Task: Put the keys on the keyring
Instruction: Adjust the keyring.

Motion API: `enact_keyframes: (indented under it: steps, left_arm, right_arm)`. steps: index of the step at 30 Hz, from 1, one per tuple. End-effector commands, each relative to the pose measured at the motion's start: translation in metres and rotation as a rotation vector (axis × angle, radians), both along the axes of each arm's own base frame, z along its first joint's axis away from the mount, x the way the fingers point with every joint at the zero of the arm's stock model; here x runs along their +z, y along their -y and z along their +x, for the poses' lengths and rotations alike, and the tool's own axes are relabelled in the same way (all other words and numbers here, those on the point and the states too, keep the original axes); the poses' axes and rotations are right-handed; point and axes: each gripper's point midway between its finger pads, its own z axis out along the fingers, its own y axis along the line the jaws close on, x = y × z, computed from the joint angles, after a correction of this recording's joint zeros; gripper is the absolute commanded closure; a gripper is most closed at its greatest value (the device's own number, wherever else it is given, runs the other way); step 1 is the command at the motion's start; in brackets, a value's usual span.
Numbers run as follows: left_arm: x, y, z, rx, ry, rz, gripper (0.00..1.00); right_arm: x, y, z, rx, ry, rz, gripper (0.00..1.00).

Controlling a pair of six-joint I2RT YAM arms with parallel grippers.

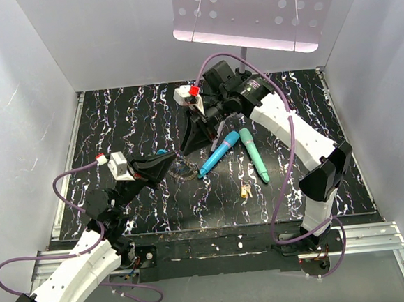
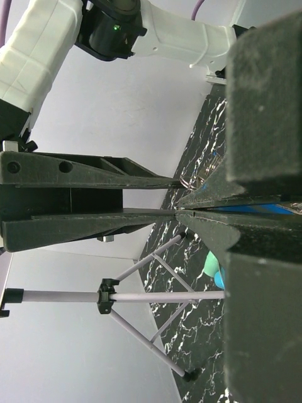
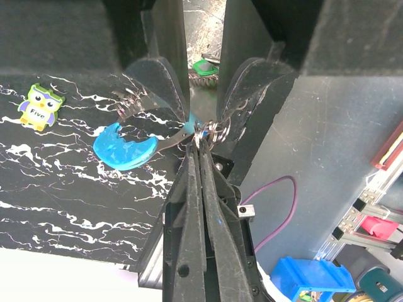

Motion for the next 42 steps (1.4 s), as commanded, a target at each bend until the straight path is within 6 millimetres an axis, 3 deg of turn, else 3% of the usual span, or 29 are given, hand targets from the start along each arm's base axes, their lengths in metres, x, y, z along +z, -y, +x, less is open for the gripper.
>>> enact_keyframes:
  steps: [1, 12, 33, 37, 42]
  left_arm:
    - [0.032, -0.009, -0.006, 0.025, 0.069, -0.055, 1.0]
    - [0.03, -0.009, -0.006, 0.022, 0.064, -0.058, 1.0]
    - [0.025, -0.003, -0.007, -0.015, 0.049, -0.059, 1.0]
    - [0.024, -0.002, -0.008, -0.025, 0.044, -0.059, 1.0]
    - [0.019, 0.001, -0.009, -0.044, 0.026, -0.053, 1.0]
  right_arm:
    - [0.014, 0.007, -0.018, 0.035, 0.01, 0.031, 0.69]
    - [0.011, 0.002, -0.018, 0.037, 0.01, 0.023, 0.71]
    - [0.008, -0.004, -0.025, 0.055, -0.012, 0.008, 0.9]
    - [0.008, -0.004, -0.027, 0.058, -0.02, 0.003, 0.99]
    - [0.007, -0.004, -0.028, 0.054, -0.032, -0.008, 0.99]
